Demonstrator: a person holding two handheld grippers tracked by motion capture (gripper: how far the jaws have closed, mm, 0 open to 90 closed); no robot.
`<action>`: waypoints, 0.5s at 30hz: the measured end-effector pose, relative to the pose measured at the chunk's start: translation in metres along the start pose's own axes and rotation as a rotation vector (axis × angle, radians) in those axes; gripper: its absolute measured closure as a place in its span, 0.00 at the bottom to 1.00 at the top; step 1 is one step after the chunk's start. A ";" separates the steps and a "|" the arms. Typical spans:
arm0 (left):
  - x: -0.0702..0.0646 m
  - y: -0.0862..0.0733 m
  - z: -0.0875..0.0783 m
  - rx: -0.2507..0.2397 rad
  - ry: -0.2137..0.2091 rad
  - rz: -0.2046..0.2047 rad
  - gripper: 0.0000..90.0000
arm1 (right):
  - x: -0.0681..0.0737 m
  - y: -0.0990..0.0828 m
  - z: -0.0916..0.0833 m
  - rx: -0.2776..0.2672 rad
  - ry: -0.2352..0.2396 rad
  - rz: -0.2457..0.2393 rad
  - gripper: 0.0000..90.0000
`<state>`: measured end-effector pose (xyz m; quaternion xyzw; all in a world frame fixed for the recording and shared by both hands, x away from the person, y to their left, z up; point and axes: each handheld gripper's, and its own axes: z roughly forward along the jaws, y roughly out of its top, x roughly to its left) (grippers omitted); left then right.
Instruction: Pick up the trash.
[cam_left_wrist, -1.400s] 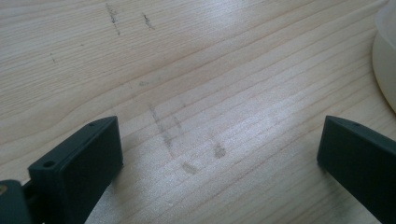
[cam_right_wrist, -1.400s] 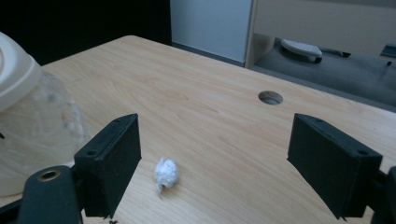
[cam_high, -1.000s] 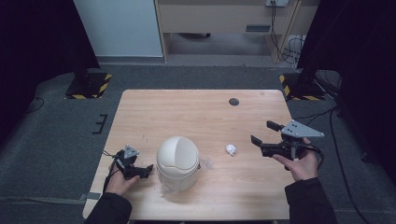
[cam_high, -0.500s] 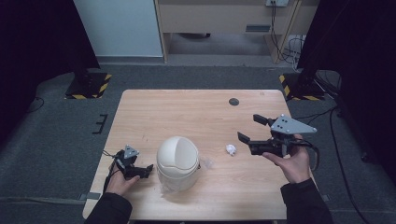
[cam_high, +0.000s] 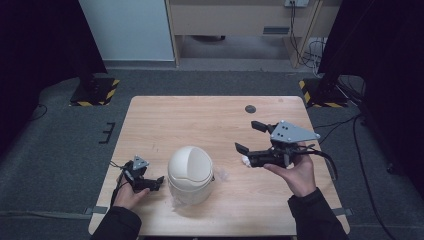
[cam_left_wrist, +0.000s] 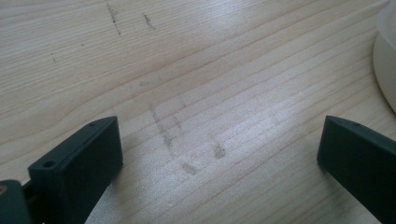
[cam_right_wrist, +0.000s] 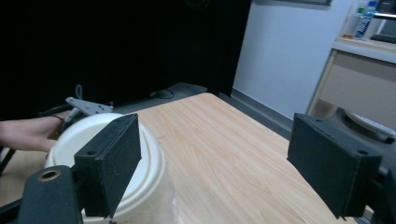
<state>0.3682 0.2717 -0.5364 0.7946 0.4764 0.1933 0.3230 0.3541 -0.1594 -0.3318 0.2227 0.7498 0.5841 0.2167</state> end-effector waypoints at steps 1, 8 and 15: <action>0.000 0.000 0.000 0.000 0.000 0.000 0.00 | 0.005 0.003 0.004 -0.001 0.018 -0.004 0.19; 0.000 0.000 0.000 0.000 0.000 0.000 0.00 | 0.021 0.008 0.026 0.002 0.084 -0.004 0.20; 0.000 0.000 0.000 0.000 0.000 0.000 0.00 | 0.033 0.004 0.044 0.012 0.146 0.027 0.22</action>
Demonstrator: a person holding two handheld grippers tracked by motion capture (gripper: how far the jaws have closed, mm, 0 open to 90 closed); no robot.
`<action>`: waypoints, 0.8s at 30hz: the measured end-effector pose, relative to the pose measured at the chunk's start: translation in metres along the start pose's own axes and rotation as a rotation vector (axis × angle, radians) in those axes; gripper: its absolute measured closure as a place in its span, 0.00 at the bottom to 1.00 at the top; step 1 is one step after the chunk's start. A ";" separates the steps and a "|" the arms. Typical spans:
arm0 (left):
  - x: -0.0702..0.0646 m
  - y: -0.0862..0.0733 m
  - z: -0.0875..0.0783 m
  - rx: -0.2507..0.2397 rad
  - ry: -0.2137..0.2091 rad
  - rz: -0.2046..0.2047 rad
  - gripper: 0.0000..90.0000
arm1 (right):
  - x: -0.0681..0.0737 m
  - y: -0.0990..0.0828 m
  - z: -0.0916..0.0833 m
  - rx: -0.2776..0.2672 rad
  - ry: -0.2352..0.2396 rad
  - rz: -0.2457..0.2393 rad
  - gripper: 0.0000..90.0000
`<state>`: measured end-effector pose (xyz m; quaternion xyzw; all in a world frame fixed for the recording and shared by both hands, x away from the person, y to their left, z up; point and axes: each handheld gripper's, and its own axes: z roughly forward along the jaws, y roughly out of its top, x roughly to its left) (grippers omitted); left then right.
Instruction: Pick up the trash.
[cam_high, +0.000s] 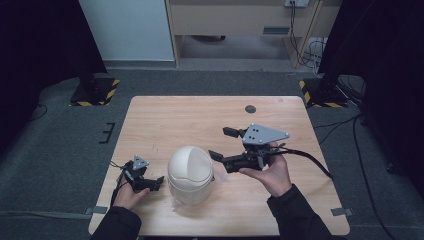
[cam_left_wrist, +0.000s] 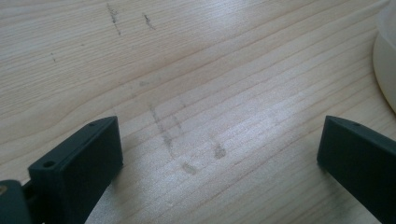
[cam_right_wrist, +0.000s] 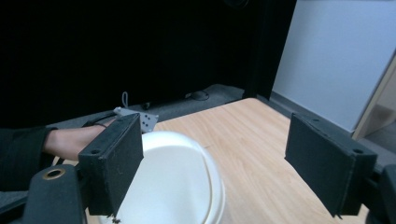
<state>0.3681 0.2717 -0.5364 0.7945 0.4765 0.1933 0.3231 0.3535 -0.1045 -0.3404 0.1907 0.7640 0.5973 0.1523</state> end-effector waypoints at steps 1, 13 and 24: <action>0.000 0.000 0.000 0.000 0.000 0.000 0.00 | 0.001 -0.001 0.001 0.006 -0.001 -0.005 0.22; 0.000 0.000 0.000 0.000 0.000 0.000 0.00 | 0.016 -0.024 0.023 0.108 0.054 -0.024 0.24; 0.000 0.000 0.000 0.000 0.000 0.000 0.00 | 0.029 -0.041 0.035 0.185 0.098 -0.034 0.26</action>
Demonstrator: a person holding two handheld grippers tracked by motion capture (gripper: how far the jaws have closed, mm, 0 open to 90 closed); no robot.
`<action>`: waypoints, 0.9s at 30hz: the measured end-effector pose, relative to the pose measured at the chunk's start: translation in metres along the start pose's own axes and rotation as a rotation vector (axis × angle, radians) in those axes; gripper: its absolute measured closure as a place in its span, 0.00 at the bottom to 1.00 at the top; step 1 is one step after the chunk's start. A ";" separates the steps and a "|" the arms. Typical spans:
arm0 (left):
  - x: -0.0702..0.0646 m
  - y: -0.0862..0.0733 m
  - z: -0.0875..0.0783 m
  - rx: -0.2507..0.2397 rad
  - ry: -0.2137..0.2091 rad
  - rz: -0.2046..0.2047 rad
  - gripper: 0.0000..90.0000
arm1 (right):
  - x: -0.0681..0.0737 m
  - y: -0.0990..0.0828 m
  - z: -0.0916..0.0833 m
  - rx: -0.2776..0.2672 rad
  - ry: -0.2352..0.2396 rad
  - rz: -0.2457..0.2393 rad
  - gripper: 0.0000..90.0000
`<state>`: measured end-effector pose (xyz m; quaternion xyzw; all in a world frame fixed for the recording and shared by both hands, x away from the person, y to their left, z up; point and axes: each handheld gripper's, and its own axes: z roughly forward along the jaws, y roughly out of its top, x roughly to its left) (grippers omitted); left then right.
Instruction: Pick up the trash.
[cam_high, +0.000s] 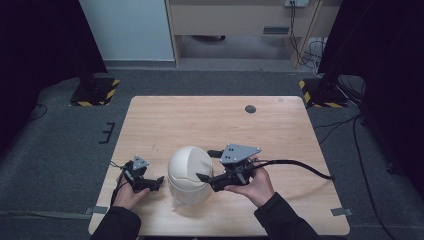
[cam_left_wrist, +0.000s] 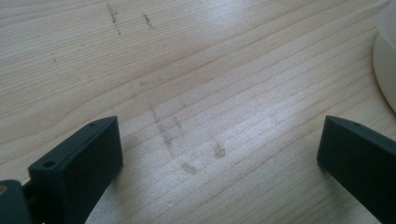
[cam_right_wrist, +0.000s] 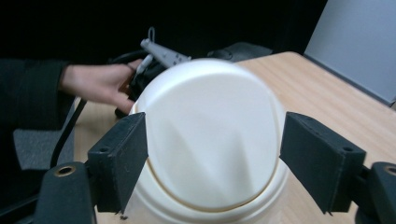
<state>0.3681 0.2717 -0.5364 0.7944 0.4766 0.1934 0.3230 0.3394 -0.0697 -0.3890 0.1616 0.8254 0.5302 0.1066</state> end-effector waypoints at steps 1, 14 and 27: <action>0.000 0.000 0.000 0.000 0.000 0.000 0.00 | 0.001 -0.001 0.002 0.008 0.005 0.000 0.27; 0.000 0.000 0.000 0.000 0.000 0.000 0.00 | 0.007 -0.013 0.016 0.088 0.028 0.000 0.28; 0.000 0.000 0.000 0.000 0.000 0.000 0.00 | 0.011 -0.021 0.027 0.131 0.076 0.023 0.29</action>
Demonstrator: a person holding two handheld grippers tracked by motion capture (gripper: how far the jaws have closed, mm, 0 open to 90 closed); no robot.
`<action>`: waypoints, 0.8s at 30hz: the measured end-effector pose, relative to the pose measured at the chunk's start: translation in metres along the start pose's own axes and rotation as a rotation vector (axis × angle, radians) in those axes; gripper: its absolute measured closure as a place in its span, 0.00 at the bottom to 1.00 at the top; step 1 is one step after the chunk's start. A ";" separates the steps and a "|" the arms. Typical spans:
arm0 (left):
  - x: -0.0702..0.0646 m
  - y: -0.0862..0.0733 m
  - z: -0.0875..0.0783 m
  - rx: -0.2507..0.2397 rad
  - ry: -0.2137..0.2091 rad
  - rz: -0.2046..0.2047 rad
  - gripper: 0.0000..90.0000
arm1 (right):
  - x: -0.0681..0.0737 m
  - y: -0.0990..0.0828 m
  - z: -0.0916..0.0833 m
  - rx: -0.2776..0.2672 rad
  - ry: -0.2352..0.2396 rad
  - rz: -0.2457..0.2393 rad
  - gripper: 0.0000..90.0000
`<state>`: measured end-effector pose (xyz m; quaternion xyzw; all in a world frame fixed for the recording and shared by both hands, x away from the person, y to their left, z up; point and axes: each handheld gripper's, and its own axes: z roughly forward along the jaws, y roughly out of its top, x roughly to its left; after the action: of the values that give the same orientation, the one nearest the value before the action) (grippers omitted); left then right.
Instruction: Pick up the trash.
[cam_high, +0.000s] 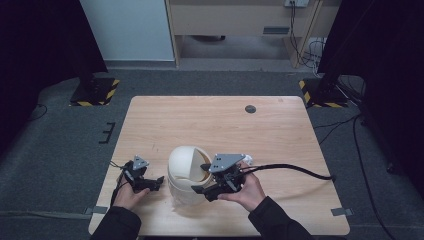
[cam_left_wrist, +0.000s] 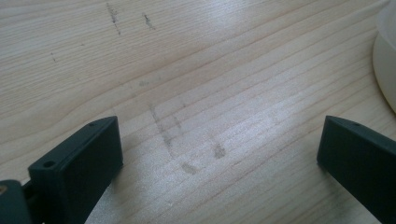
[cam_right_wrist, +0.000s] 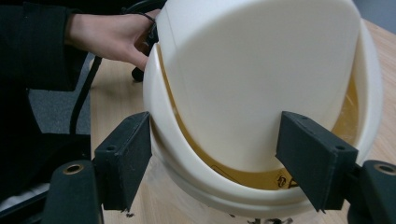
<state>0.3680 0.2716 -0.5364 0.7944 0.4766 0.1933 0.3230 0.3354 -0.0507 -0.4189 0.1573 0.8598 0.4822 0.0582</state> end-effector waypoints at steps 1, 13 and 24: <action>0.000 0.000 0.000 0.000 0.000 0.000 0.00 | 0.000 0.000 0.001 0.002 0.004 0.002 0.29; 0.000 0.000 0.000 0.000 0.000 0.000 0.00 | 0.001 -0.004 0.010 -0.002 0.040 0.014 0.29; 0.000 0.000 0.000 0.000 0.000 0.000 0.00 | 0.001 -0.002 0.010 -0.033 0.050 0.010 0.31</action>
<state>0.3680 0.2716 -0.5364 0.7945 0.4766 0.1932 0.3229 0.3365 -0.0434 -0.4257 0.1486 0.8522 0.5003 0.0365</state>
